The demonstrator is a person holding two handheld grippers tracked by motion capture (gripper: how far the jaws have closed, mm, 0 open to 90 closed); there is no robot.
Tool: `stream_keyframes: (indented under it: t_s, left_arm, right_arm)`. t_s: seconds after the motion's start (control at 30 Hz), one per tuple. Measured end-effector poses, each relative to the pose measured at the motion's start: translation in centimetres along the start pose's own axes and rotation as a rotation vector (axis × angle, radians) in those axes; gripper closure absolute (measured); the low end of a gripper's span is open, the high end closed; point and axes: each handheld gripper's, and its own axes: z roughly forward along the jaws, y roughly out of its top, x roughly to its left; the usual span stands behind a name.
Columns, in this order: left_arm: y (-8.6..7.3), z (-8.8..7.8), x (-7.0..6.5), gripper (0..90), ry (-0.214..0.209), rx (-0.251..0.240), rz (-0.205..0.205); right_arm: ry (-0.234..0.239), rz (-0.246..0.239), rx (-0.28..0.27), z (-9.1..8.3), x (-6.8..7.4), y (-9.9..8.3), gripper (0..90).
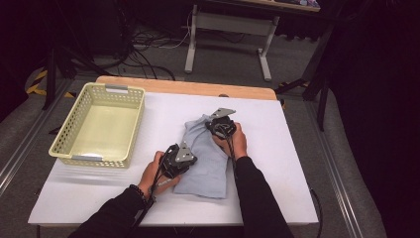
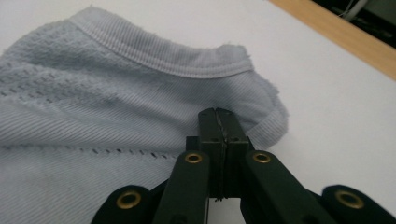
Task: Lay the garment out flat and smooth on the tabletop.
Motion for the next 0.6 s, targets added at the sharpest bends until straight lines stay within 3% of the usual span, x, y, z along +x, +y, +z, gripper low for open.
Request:
stream_keyframes:
  t_s: [0.13, 0.23, 0.3, 0.37, 0.6]
  left_arm:
    - [0.0, 0.0, 0.0, 90.0, 0.002, -0.002, 0.006]
    - [0.0, 0.0, -0.1, 90.0, 0.003, -0.003, 0.008]
    - [0.0, 0.0, -0.1, 90.0, 0.010, 0.003, 0.020]
    - [0.1, 0.0, -0.1, 90.0, 0.012, 0.006, 0.022]
    - [0.1, 0.0, -0.2, 90.0, 0.018, 0.009, 0.028]
  right_arm:
    - [-0.069, 0.025, -0.043, -1.5, -0.4, 0.3, 90.0]
    - [-0.037, 0.080, -0.084, -3.3, -0.8, 0.4, 90.0]
    - [-0.022, 0.079, -0.107, -4.7, -0.6, 0.4, 90.0]
    - [-0.029, 0.060, -0.112, -6.2, 0.1, 0.3, 90.0]
    - [0.024, 0.017, -0.165, -10.7, 4.1, -1.3, 90.0]
